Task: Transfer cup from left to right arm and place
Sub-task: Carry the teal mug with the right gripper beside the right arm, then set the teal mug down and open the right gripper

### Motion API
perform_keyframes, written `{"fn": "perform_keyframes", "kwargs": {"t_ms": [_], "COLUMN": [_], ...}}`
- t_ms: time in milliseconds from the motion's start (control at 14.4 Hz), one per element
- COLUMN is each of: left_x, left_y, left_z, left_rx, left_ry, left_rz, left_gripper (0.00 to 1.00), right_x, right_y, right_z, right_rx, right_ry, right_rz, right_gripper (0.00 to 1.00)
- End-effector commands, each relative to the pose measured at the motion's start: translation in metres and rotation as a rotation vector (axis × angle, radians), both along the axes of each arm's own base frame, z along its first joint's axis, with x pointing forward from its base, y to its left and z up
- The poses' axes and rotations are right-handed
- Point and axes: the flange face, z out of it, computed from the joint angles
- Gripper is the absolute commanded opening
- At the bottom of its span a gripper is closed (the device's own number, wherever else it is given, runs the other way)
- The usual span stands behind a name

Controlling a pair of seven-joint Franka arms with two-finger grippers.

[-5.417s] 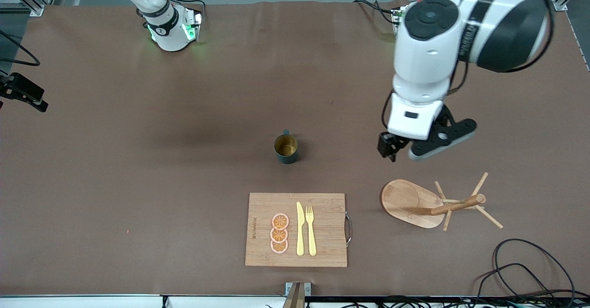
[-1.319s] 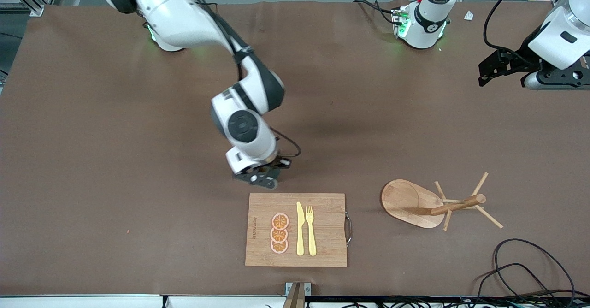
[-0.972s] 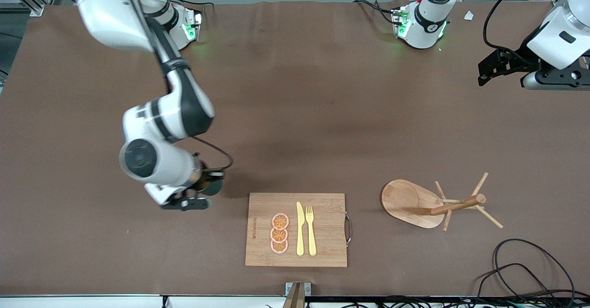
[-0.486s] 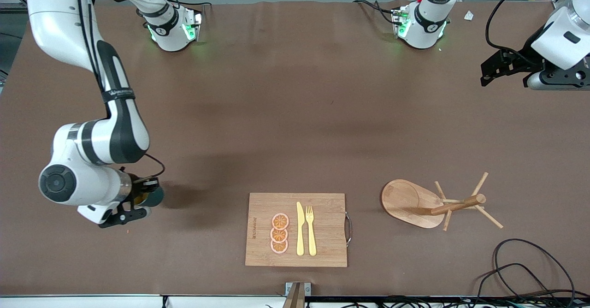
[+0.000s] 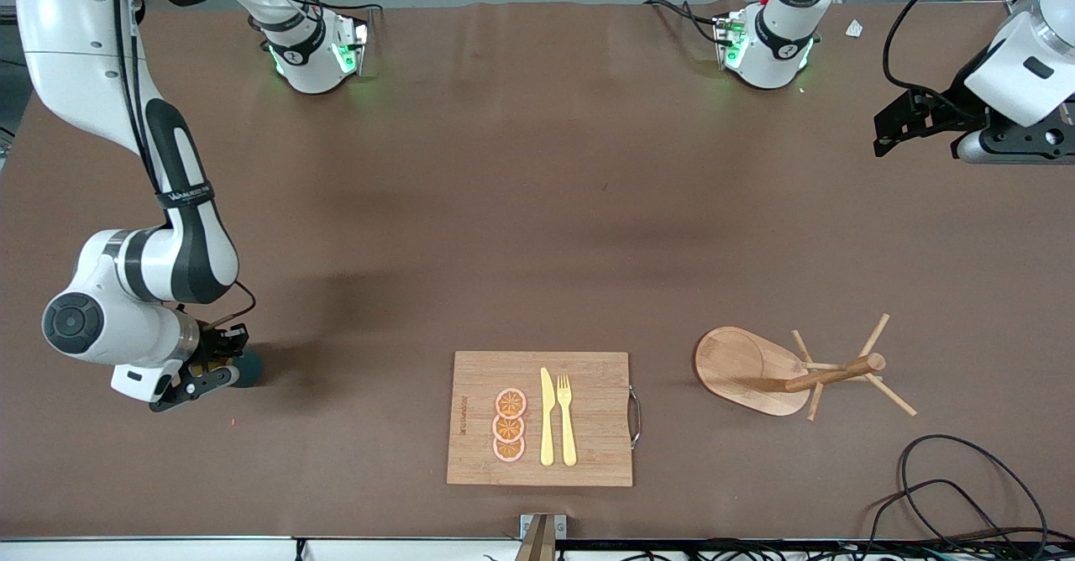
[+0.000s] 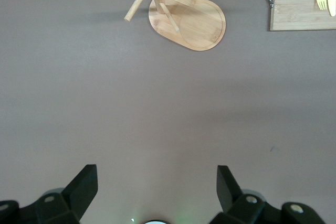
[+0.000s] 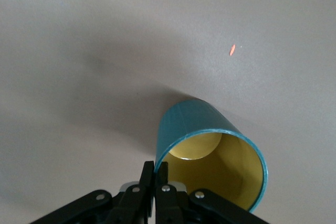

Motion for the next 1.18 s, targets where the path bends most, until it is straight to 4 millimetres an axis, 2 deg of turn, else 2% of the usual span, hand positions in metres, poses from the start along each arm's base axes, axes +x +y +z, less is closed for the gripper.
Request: {"fn": "perform_keyframes", "kwargs": {"t_ms": [0,69,139,278,347,417,486,625,764,903,1111], "left_x": [-0.001,-0.001,-0.001,-0.001,-0.001,-0.002,-0.001,-0.001,-0.001,-0.001,0.001], "left_y": [0.002,0.005,0.006,0.005,0.004,0.003,0.004,0.004,0.002,0.0,0.0], "left_z": [0.004,0.004,0.004,0.004,0.004,0.004,0.005,0.004,0.004,0.004,0.007], "left_rx": [0.001,0.0,0.0,0.0,0.0,0.001,0.0,0.0,0.0,0.0,-0.002], "left_ry": [0.005,0.005,0.005,0.007,0.007,0.007,0.005,0.007,0.007,0.007,0.001], "left_rz": [-0.015,-0.01,-0.01,-0.01,-0.01,-0.015,-0.015,-0.016,-0.018,-0.013,-0.015], "left_gripper": [1.0,1.0,1.0,1.0,1.0,1.0,1.0,1.0,1.0,1.0,1.0], "right_x": [-0.011,-0.01,-0.008,-0.003,-0.001,0.0,-0.001,-0.004,-0.018,-0.036,-0.061], "right_y": [0.005,0.005,0.007,0.009,0.01,0.009,0.008,0.019,0.032,0.038,0.037], "right_z": [0.013,0.013,0.017,0.029,0.037,0.047,0.072,0.119,0.163,0.21,0.262], "right_rx": [-0.004,-0.005,-0.005,-0.003,0.002,0.006,0.002,-0.001,-0.016,-0.019,-0.019], "right_ry": [-0.006,-0.004,-0.009,-0.032,-0.041,-0.043,-0.059,-0.099,-0.102,-0.095,-0.102], "right_rz": [0.027,0.02,0.019,-0.002,-0.007,-0.032,-0.1,-0.191,-0.299,-0.327,-0.429], "right_gripper": [0.03,0.13,0.36,0.93,1.0,1.0,1.0,1.0,1.0,1.0,1.0]}}
